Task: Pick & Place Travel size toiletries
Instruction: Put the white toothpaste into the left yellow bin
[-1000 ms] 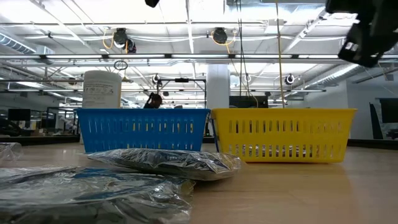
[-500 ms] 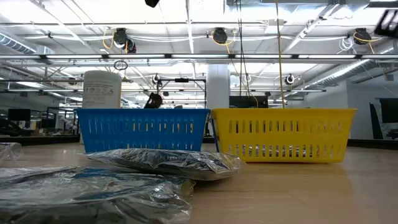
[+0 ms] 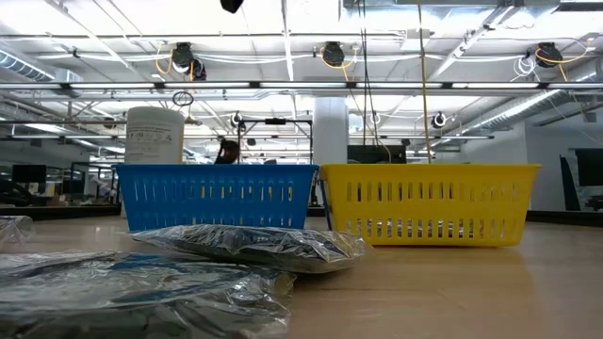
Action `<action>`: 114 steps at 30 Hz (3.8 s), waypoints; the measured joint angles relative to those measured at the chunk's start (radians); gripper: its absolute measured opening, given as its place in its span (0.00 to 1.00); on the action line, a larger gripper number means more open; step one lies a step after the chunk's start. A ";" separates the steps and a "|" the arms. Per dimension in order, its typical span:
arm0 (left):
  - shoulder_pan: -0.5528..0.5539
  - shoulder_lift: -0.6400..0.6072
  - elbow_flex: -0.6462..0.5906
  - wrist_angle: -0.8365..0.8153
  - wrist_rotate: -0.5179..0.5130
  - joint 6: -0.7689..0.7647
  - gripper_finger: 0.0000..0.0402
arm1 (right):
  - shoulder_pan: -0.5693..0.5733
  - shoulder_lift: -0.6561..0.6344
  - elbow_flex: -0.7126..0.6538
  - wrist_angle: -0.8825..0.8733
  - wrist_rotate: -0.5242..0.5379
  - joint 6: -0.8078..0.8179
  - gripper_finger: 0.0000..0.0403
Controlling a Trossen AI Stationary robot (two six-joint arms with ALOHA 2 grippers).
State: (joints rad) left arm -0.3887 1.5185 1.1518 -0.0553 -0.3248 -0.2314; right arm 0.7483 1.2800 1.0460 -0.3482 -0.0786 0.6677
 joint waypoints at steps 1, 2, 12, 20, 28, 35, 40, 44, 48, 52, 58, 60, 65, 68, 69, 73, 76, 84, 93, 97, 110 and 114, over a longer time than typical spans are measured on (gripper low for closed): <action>0.002 0.000 0.000 0.000 0.000 0.000 0.38 | 0.000 0.024 0.051 -0.096 0.010 -0.022 0.18; 0.003 0.000 0.000 0.000 0.000 0.000 0.38 | 0.000 0.045 0.098 -0.188 0.036 -0.041 0.18; 0.003 0.000 0.000 0.000 0.000 0.000 0.38 | -0.024 0.145 0.278 -0.700 0.144 0.147 0.18; 0.003 0.000 0.000 0.000 0.000 0.000 0.38 | -0.048 0.144 0.246 -0.857 0.149 0.498 0.20; 0.003 0.000 0.000 -0.001 0.000 -0.010 0.38 | -0.090 0.143 0.159 -0.810 0.100 0.544 0.32; 0.001 0.000 0.000 -0.001 0.000 -0.016 0.38 | -0.117 0.143 0.117 -0.741 0.102 0.549 0.41; 0.001 0.000 0.000 -0.001 0.000 -0.016 0.38 | -0.131 0.143 0.116 -0.734 0.104 0.538 0.42; 0.001 0.000 0.000 -0.001 0.000 -0.016 0.38 | -0.132 0.143 0.116 -0.735 0.104 0.543 0.42; 0.001 0.000 0.000 -0.001 0.000 -0.016 0.38 | -0.132 0.143 0.116 -0.741 0.104 0.551 0.43; 0.001 0.000 0.000 -0.001 0.000 -0.016 0.38 | -0.132 0.143 0.116 -0.760 0.103 0.581 0.43; 0.001 0.000 0.000 -0.001 0.000 -0.016 0.38 | -0.132 0.143 0.111 -0.765 0.104 0.606 0.43; 0.001 0.000 0.000 -0.001 0.000 -0.016 0.38 | -0.132 0.143 0.092 -0.750 0.104 0.627 0.43; 0.000 0.000 0.000 -0.001 0.000 -0.014 0.38 | -0.133 0.143 0.014 -0.651 0.102 0.660 0.43; 0.000 0.000 0.000 -0.001 0.000 -0.014 0.38 | -0.145 0.143 -0.025 -0.604 0.096 0.660 0.43; 0.000 0.000 0.000 -0.001 0.000 -0.014 0.38 | -0.148 0.143 -0.034 -0.603 0.085 0.659 0.43; 0.000 0.000 0.000 -0.001 0.000 -0.014 0.38 | -0.154 0.143 -0.069 -0.605 0.077 0.663 0.39; 0.000 0.000 0.000 -0.001 0.000 -0.014 0.38 | -0.154 0.143 -0.086 -0.603 0.077 0.663 0.32; 0.000 0.000 0.000 -0.001 0.000 -0.015 0.38 | -0.153 0.134 -0.091 -0.561 0.077 0.612 0.03; 0.001 0.000 0.000 -0.001 0.000 -0.013 0.38 | -0.153 0.112 -0.091 -0.546 0.051 0.600 0.02; 0.000 0.000 0.000 -0.001 0.000 -0.013 0.38 | -0.153 0.065 -0.091 -0.545 0.057 0.601 0.02; 0.000 0.000 0.000 0.006 0.000 -0.010 0.38 | -0.157 -0.129 -0.091 -0.317 0.240 0.447 0.02; 0.000 0.000 -0.001 0.025 0.000 -0.010 0.38 | -0.178 -0.170 -0.091 -0.167 0.279 0.292 0.02</action>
State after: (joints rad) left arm -0.3884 1.5188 1.1507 -0.0298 -0.3244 -0.2418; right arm 0.5702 1.1096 0.9554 -0.5154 0.2000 0.9600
